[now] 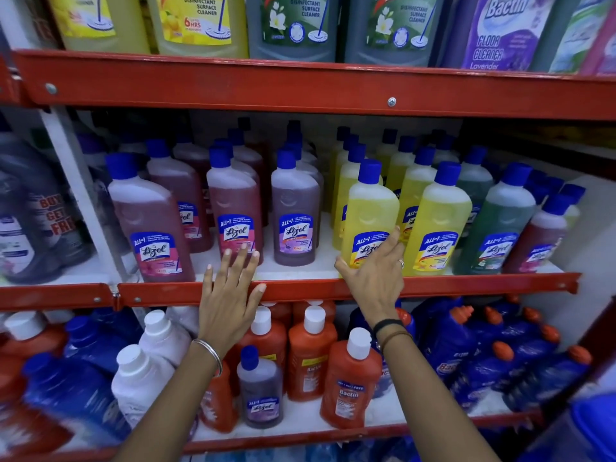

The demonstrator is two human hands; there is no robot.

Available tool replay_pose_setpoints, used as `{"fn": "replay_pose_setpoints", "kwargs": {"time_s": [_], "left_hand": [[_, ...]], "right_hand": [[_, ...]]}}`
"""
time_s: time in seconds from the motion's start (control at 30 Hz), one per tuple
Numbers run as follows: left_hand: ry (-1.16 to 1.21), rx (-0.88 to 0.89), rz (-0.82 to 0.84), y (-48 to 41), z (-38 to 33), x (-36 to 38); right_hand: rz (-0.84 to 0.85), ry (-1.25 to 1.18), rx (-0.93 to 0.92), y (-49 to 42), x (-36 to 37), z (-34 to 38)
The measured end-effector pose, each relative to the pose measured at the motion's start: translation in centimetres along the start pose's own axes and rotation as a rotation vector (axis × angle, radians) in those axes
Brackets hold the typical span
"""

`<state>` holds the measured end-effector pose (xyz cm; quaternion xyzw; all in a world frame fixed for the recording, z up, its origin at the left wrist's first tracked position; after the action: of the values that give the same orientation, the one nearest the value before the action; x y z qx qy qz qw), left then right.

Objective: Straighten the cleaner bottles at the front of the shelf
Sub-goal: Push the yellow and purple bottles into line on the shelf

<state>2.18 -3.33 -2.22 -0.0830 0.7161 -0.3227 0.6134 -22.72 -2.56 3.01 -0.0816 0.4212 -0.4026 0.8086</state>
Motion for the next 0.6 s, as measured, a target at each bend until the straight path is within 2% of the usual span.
{"fn": "replay_pose_setpoints", "kwargs": {"time_s": [0.07, 0.13, 0.2, 0.23, 0.3, 0.37, 0.6], "left_hand": [[-0.02, 0.011, 0.007, 0.4, 0.5, 0.1], [-0.018, 0.011, 0.005, 0.8, 1.0, 0.2], [-0.018, 0.003, 0.001, 1.3, 1.6, 0.3], [-0.019, 0.0, -0.003, 1.6, 2.0, 0.4], [-0.014, 0.003, -0.011, 2.1, 2.5, 0.5], [-0.019, 0.021, -0.007, 2.4, 3.0, 0.5], [-0.006, 0.054, 0.03, 2.3, 3.5, 0.4]], "right_hand": [[-0.022, -0.02, 0.016, 0.5, 0.0, -0.1], [-0.13, -0.024, -0.016, 2.0, -0.3, -0.1], [-0.24, -0.07, -0.165, 4.7, -0.2, 1.0], [-0.237, -0.124, -0.24, 6.0, 0.1, 2.0], [-0.131, -0.242, -0.287, 7.5, 1.1, 4.4], [-0.027, -0.297, -0.25, 7.3, 2.3, 6.7], [0.17, -0.159, 0.059, 1.8, 6.1, 10.1]]}}
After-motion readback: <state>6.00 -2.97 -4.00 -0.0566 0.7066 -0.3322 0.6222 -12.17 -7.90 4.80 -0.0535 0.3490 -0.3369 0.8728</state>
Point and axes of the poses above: each hand's wrist, its own y-axis away from the middle knuckle, its own x-axis out of the palm, z = x × y, the point moved 2 cm from there along -y, towards the middle knuckle, and after that the axes turned 7 degrees about x, right-handed, at the moved point
